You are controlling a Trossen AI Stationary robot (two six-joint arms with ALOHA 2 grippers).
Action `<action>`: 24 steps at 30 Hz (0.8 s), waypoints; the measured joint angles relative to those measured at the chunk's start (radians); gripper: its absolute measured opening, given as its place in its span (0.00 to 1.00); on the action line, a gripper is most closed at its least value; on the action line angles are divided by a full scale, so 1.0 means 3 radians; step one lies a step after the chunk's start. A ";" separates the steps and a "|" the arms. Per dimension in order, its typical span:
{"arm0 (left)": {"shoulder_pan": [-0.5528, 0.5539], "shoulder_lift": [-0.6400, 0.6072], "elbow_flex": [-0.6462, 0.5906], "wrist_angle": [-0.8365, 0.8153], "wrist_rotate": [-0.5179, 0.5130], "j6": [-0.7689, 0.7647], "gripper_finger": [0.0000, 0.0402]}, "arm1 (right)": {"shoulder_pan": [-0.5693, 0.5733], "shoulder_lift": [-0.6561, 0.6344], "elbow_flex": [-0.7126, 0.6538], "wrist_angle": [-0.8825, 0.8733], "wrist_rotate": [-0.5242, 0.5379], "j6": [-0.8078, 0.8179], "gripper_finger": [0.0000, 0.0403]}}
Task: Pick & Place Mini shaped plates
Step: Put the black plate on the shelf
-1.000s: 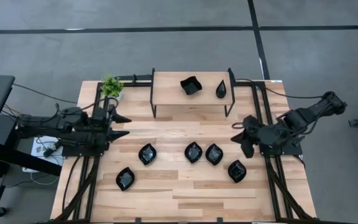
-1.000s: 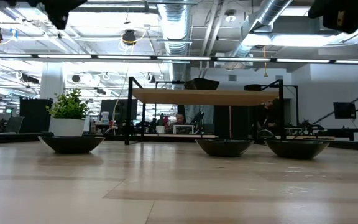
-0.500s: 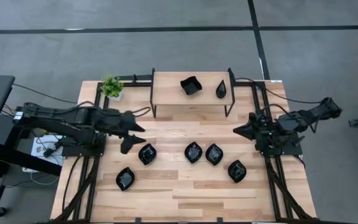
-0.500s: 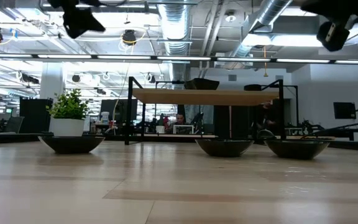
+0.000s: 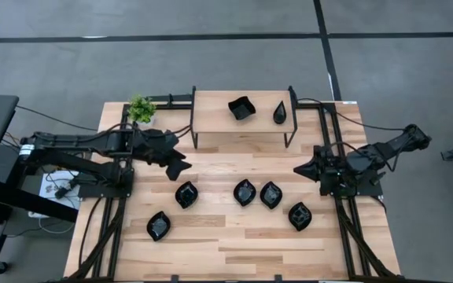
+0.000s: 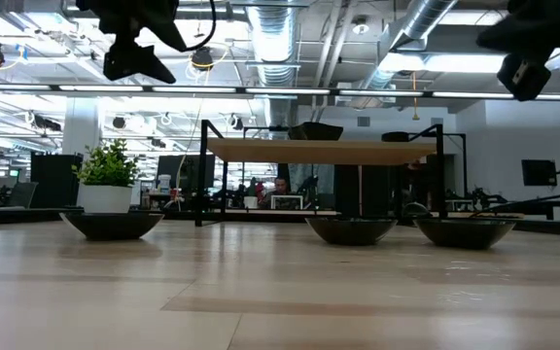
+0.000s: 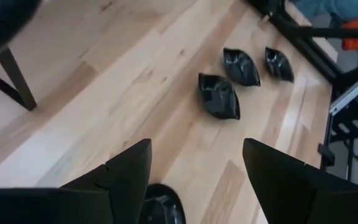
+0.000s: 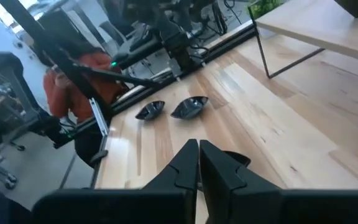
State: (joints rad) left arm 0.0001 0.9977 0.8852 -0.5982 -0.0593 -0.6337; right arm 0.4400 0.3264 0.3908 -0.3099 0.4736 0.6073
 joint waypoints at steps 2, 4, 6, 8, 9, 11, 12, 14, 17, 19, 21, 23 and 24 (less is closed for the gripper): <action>0.0020 0.0000 0.0000 0.0072 -0.0001 0.0001 0.64 | 0.0000 0.0000 0.0000 0.0010 0.0021 0.0129 0.02; 0.0047 0.0000 0.0000 0.0104 0.0002 0.0013 0.64 | -0.0003 0.0003 0.0000 0.0009 0.0185 0.0199 0.02; 0.0083 0.0000 -0.0001 0.0092 0.0027 -0.0038 0.64 | -0.0017 -0.0001 0.0000 0.0012 0.0399 0.0112 0.02; 0.0107 0.0018 -0.0001 0.0065 0.0025 -0.0229 0.64 | -0.0029 -0.0001 0.0000 0.0014 0.0447 -0.0032 0.02; 0.0117 0.0043 -0.0001 0.0061 0.0026 -0.0339 0.64 | -0.0037 -0.0004 0.0000 0.0015 0.0444 -0.0086 0.02; 0.0119 0.0125 -0.0003 0.0020 0.0040 -0.0478 0.64 | -0.0037 -0.0005 0.0000 0.0030 0.0443 -0.0138 0.02; 0.0117 0.0178 -0.0003 0.0013 0.0071 -0.0512 0.64 | -0.0037 -0.0005 0.0000 0.0035 0.0442 -0.0138 0.02; 0.0116 0.0326 -0.0003 -0.0013 0.0217 -0.0523 0.64 | -0.0037 -0.0004 0.0000 0.0035 0.0412 -0.0139 0.02; 0.0116 0.0577 -0.0005 -0.0236 0.0427 -0.0587 0.64 | -0.0037 -0.0004 0.0000 0.0047 0.0288 -0.0173 0.02; 0.0115 0.0707 -0.0005 -0.0519 0.0426 -0.0740 0.64 | -0.0035 -0.0004 0.0000 0.0050 0.0245 -0.0191 0.02; 0.0116 0.0815 -0.0006 -0.0819 0.0307 -0.0901 0.64 | -0.0036 -0.0004 0.0000 0.0063 0.0245 -0.0191 0.02; 0.0097 0.0906 -0.0006 -0.0985 0.0191 -0.1002 0.64 | -0.0036 -0.0004 0.0000 0.0065 0.0245 -0.0192 0.02; 0.0080 0.0954 -0.0006 -0.0984 0.0182 -0.1060 0.64 | -0.0036 -0.0004 0.0000 0.0062 0.0245 -0.0192 0.02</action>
State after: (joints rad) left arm 0.0242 1.2838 0.8833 -0.8933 -0.0048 -0.9517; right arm 0.4294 0.3252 0.3908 -0.2912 0.5472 0.5495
